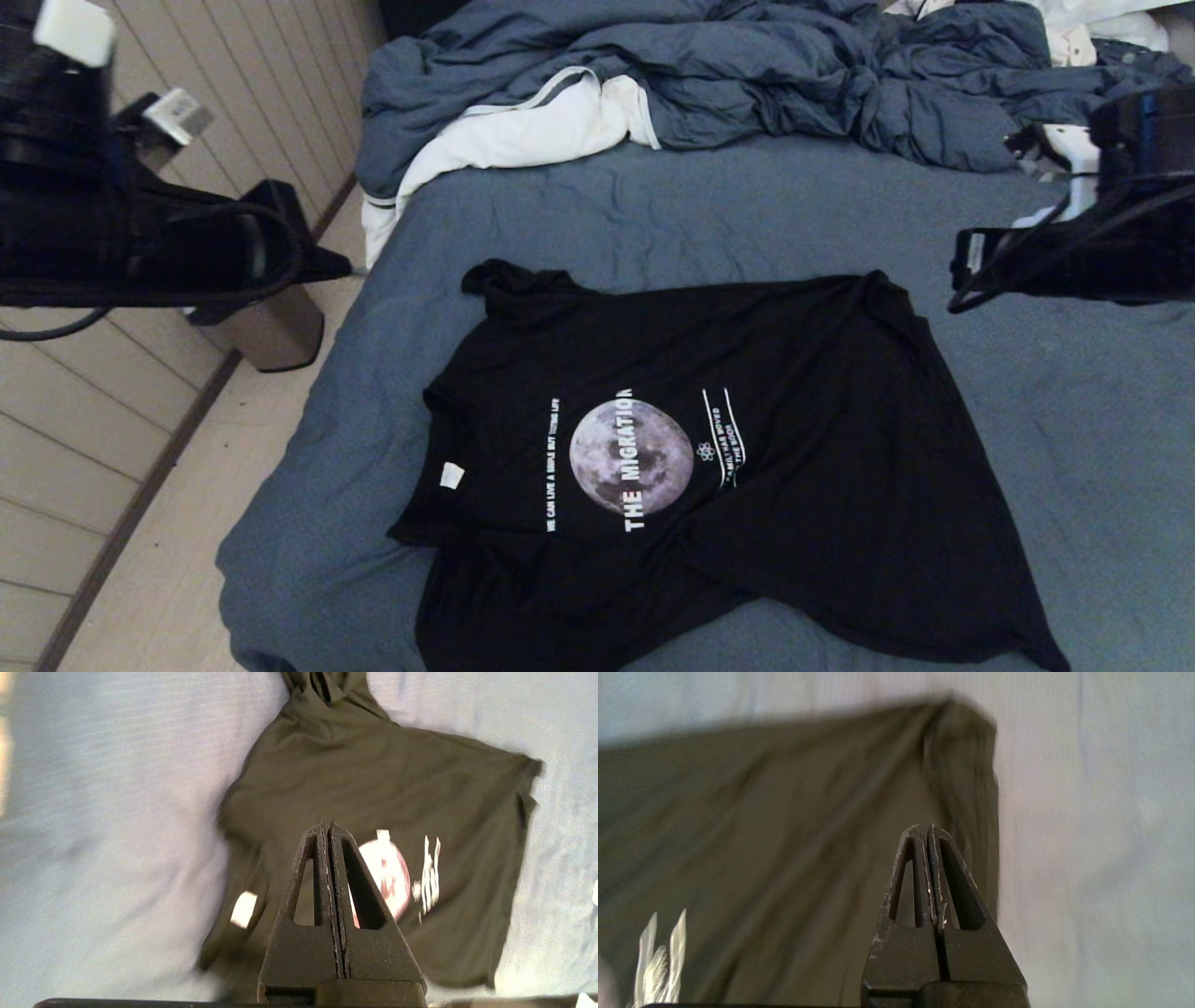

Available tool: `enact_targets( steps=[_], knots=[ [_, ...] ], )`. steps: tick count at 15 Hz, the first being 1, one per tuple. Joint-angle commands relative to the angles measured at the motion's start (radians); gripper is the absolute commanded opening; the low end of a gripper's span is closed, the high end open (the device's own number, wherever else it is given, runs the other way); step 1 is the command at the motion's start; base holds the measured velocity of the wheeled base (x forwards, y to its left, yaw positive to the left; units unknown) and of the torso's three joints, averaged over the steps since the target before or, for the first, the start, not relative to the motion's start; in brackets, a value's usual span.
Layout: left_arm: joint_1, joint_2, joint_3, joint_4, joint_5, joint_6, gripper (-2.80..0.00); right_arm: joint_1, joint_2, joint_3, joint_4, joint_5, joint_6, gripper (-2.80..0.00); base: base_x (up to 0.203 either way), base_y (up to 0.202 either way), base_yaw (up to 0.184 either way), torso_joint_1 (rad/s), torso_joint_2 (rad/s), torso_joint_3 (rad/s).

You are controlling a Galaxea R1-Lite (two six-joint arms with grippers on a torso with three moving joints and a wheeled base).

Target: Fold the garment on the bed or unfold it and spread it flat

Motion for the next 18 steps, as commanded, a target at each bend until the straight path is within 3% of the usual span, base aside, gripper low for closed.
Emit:
enact_targets(
  steps=[1, 4, 7, 11, 13, 15, 18],
  knots=[
    [0.036, -0.276, 0.103, 0.040, 0.003, 0.014, -2.80, 0.003, -0.256, 0.125, 0.059, 0.018, 0.004, -2.80, 0.000, 0.000, 0.000, 0.000, 0.00, 0.000],
    [0.074, -0.550, 0.207, 0.168, 0.064, 0.047, -2.80, -0.003, -0.520, 0.253, 0.183, 0.073, 0.006, -2.80, 0.000, 0.000, 0.000, 0.000, 0.00, 0.000],
    [0.087, -0.831, 0.410, 0.252, 0.151, 0.070, -2.80, -0.003, -0.813, 0.408, 0.302, 0.100, 0.000, -2.80, 0.000, 0.000, 0.000, 0.000, 0.00, 0.000],
    [0.105, -1.077, 0.619, 0.341, 0.185, 0.091, -2.80, 0.015, -1.171, 0.724, 0.384, 0.109, -0.025, -2.80, 0.000, 0.000, 0.000, 0.000, 0.00, 0.000],
    [0.191, -1.157, 0.658, 0.378, 0.182, 0.138, -2.80, 0.014, -1.330, 0.873, 0.393, 0.110, -0.036, -2.80, 0.000, 0.000, 0.000, 0.000, 0.00, 0.000],
    [0.308, -1.235, 0.757, 0.378, 0.143, 0.226, -2.80, 0.017, -1.463, 1.024, 0.360, 0.103, -0.062, -2.80, 0.000, 0.000, 0.000, 0.000, 0.00, 0.000],
    [0.315, -1.279, 0.962, 0.234, 0.142, 0.272, -2.80, 0.027, -1.632, 1.232, 0.169, 0.048, -0.126, -2.80, 0.000, 0.000, 0.000, 0.000, 0.00, 0.000]
  ],
)
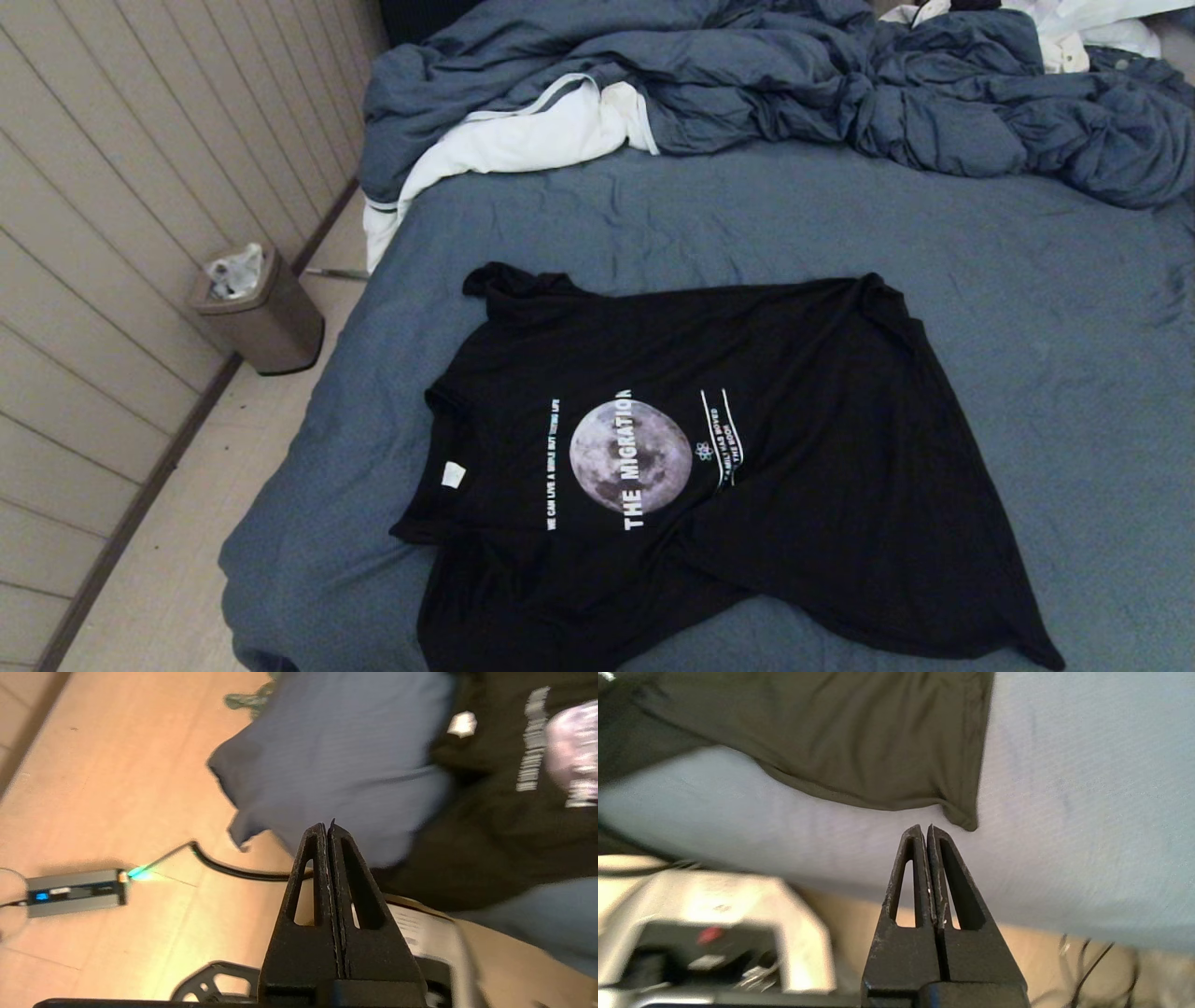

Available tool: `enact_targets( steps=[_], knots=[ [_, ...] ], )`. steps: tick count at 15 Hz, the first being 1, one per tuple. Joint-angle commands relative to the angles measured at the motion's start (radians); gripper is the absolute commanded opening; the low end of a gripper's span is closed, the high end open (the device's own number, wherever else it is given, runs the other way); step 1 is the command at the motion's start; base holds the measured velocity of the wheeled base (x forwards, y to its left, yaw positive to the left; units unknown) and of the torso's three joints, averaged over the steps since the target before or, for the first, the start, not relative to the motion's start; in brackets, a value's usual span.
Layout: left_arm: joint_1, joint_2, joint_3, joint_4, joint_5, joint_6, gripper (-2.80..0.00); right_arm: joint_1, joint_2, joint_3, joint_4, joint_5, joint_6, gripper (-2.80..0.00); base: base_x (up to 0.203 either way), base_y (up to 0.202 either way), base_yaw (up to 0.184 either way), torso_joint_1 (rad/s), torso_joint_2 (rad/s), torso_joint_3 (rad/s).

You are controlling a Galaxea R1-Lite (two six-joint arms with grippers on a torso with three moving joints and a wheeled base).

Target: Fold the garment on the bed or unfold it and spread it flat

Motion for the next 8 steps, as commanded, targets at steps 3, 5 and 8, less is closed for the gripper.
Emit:
enact_targets(
  steps=[3, 5, 8],
  knots=[
    [0.001, -0.103, 0.365, -0.377, 0.048, 0.123, -2.80, 0.008, -0.136, 0.199, -0.294, -0.048, 0.003, -2.80, 0.000, 0.000, 0.000, 0.000, 0.00, 0.000],
    [-0.003, -0.191, 0.439, -0.434, 0.061, 0.177, -2.80, 0.008, -0.136, 0.234, -0.386, -0.020, -0.008, -2.80, 0.000, 0.000, 0.000, 0.000, 0.00, 0.000],
    [-0.006, -0.233, 0.421, -0.474, 0.126, 0.172, -2.80, 0.008, -0.135, 0.254, -0.417, 0.023, -0.066, -2.80, 0.000, 0.000, 0.000, 0.000, 0.00, 0.000]
  ],
)
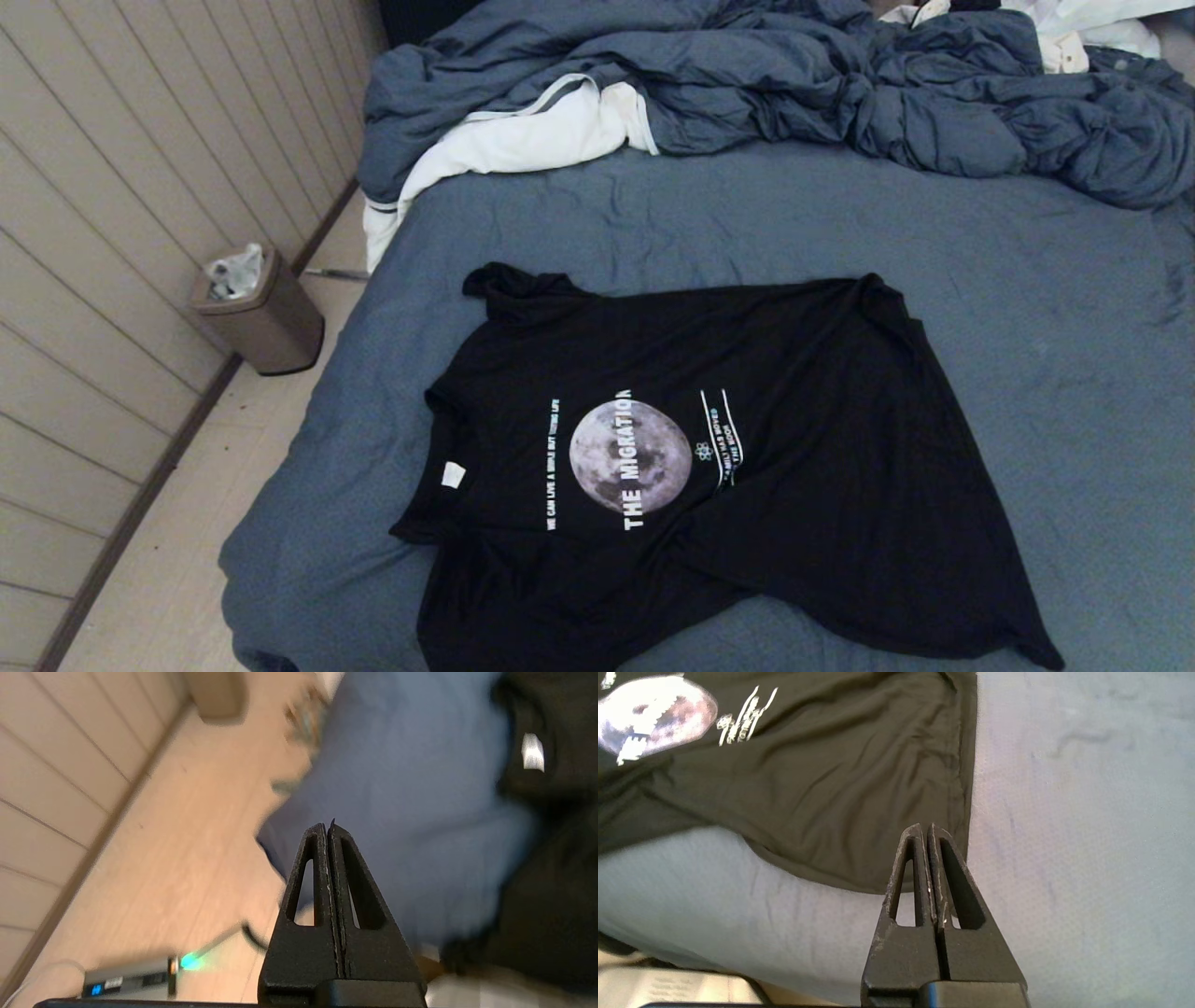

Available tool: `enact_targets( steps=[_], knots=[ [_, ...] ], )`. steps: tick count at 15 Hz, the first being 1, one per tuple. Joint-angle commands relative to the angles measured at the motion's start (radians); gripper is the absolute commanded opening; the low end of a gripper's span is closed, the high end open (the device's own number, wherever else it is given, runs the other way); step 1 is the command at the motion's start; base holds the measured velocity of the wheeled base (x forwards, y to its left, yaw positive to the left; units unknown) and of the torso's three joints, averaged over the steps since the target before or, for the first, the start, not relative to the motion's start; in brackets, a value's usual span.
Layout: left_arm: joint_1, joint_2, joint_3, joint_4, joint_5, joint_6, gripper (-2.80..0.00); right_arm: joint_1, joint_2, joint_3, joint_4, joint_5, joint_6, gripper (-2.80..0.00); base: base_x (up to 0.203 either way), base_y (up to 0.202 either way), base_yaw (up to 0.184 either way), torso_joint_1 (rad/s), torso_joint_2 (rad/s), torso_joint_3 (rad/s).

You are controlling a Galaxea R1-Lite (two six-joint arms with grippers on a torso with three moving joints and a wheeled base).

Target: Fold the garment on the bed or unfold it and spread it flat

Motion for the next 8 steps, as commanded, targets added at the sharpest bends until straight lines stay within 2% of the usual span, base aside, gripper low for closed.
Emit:
enact_targets(
  steps=[1, 3, 4, 6, 8],
  knots=[
    [-0.001, -0.029, 0.004, 0.002, -0.035, 0.012, -2.80, 0.001, 0.002, 0.012, 0.013, 0.032, -0.013, -2.80, 0.000, 0.000, 0.000, 0.000, 0.00, 0.000],
    [-0.001, -0.030, 0.024, 0.010, -0.144, 0.027, -2.80, 0.002, 0.002, 0.010, 0.087, 0.039, -0.012, -2.80, 0.000, 0.000, 0.000, 0.000, 0.00, 0.000],
    [-0.003, -0.032, 0.032, 0.027, -0.178, 0.041, -2.80, 0.002, 0.002, 0.012, 0.066, 0.040, 0.002, -2.80, 0.000, 0.000, 0.000, 0.000, 0.00, 0.000],
    [-0.004, -0.030, 0.030, 0.028, -0.181, 0.045, -2.80, 0.002, 0.002, 0.012, 0.067, 0.036, 0.073, -2.80, 0.000, 0.000, 0.000, 0.000, 0.00, 0.000],
    [-0.004, -0.031, 0.030, 0.023, -0.175, 0.031, -2.80, 0.001, 0.003, 0.012, 0.065, 0.015, 0.106, -2.80, 0.000, 0.000, 0.000, 0.000, 0.00, 0.000]
  ],
)
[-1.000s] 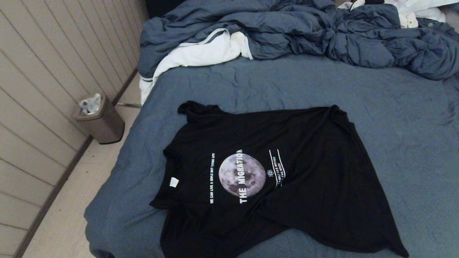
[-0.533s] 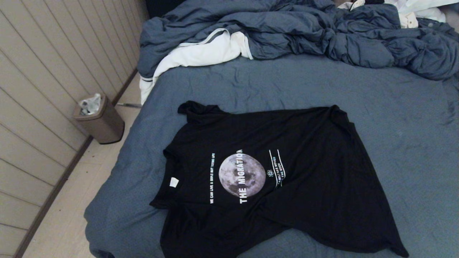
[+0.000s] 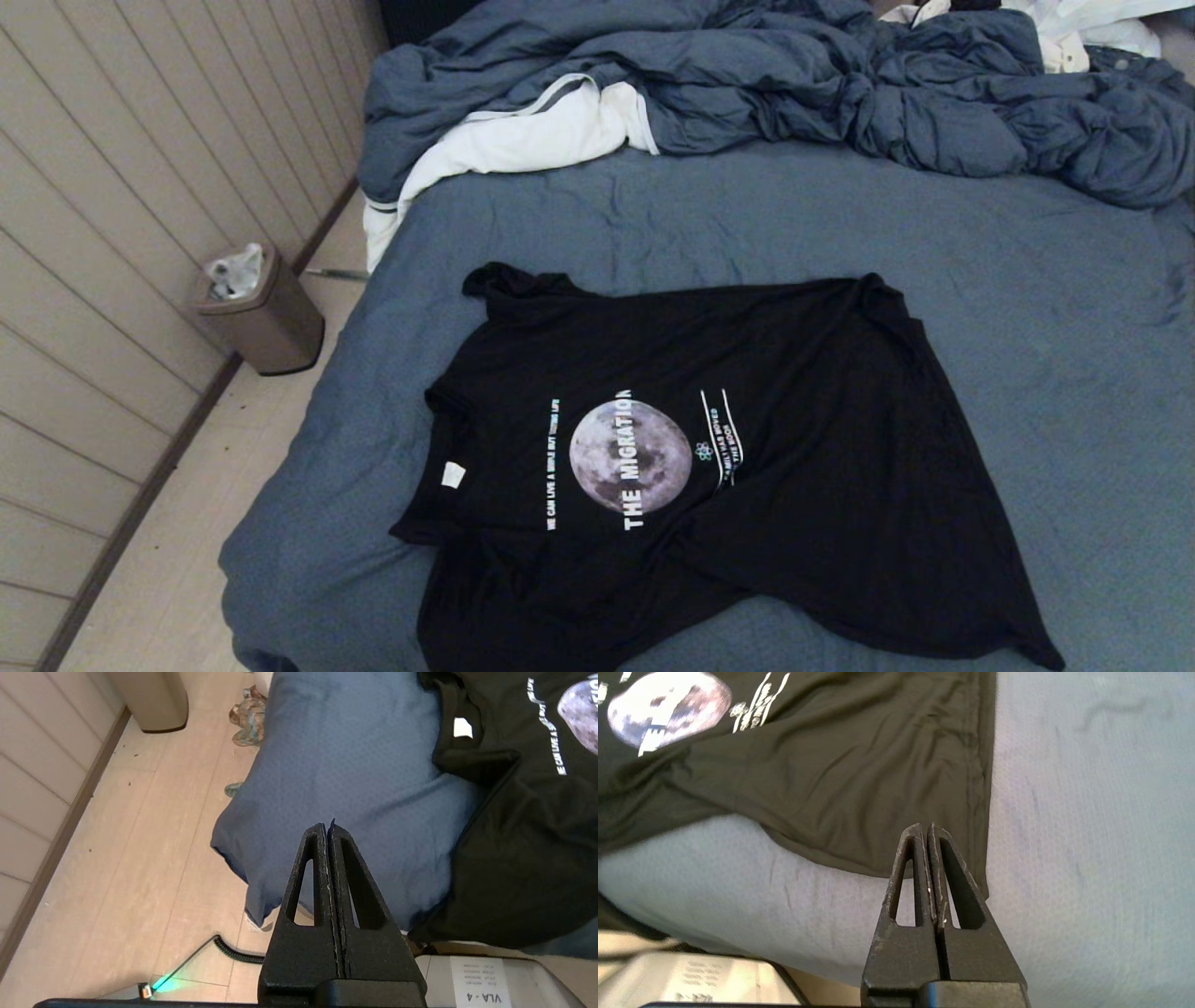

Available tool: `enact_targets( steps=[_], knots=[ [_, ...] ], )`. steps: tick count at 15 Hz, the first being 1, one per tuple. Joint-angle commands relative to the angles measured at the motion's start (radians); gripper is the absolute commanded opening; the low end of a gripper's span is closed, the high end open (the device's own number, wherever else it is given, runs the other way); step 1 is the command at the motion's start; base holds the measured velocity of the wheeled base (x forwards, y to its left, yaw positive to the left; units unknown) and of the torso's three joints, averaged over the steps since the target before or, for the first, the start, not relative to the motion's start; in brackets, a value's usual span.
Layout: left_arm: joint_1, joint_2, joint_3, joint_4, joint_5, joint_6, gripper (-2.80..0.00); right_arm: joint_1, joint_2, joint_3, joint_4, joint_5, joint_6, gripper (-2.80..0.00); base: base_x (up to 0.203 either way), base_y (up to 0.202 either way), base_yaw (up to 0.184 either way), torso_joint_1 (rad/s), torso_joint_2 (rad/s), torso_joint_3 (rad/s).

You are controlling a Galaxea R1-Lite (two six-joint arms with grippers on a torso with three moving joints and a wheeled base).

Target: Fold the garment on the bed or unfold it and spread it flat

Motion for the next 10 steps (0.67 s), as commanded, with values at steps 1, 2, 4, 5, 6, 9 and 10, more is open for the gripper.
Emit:
enact_targets(
  steps=[1, 2, 4, 5, 6, 9, 10],
  knots=[
    [-0.001, 0.004, 0.002, 0.003, 0.020, -0.046, -2.80, -0.001, 0.006, 0.000, 0.003, -0.003, 0.009, -2.80, 0.000, 0.000, 0.000, 0.000, 0.00, 0.000],
    [0.000, 0.004, 0.007, -0.019, 0.038, -0.088, -2.80, -0.001, 0.006, 0.000, 0.003, -0.003, 0.009, -2.80, 0.000, 0.000, 0.000, 0.000, 0.00, 0.000],
    [0.000, 0.003, 0.011, -0.028, 0.041, -0.085, -2.80, -0.001, 0.006, 0.000, 0.003, -0.003, 0.010, -2.80, 0.000, 0.000, 0.000, 0.000, 0.00, 0.000],
    [0.000, 0.003, 0.011, -0.027, 0.039, -0.083, -2.80, -0.001, 0.006, 0.000, 0.003, -0.003, 0.010, -2.80, 0.000, 0.000, 0.000, 0.000, 0.00, 0.000],
    [0.000, 0.003, 0.011, -0.027, 0.039, -0.082, -2.80, -0.001, 0.006, 0.000, 0.003, -0.003, 0.010, -2.80, 0.000, 0.000, 0.000, 0.000, 0.00, 0.000],
    [0.000, 0.003, 0.011, -0.027, 0.039, -0.082, -2.80, -0.001, 0.005, 0.000, 0.003, -0.003, 0.009, -2.80, 0.000, 0.000, 0.000, 0.000, 0.00, 0.000],
    [0.000, 0.003, 0.011, -0.027, 0.039, -0.082, -2.80, -0.001, 0.005, 0.000, 0.003, -0.003, 0.011, -2.80, 0.000, 0.000, 0.000, 0.000, 0.00, 0.000]
  ],
)
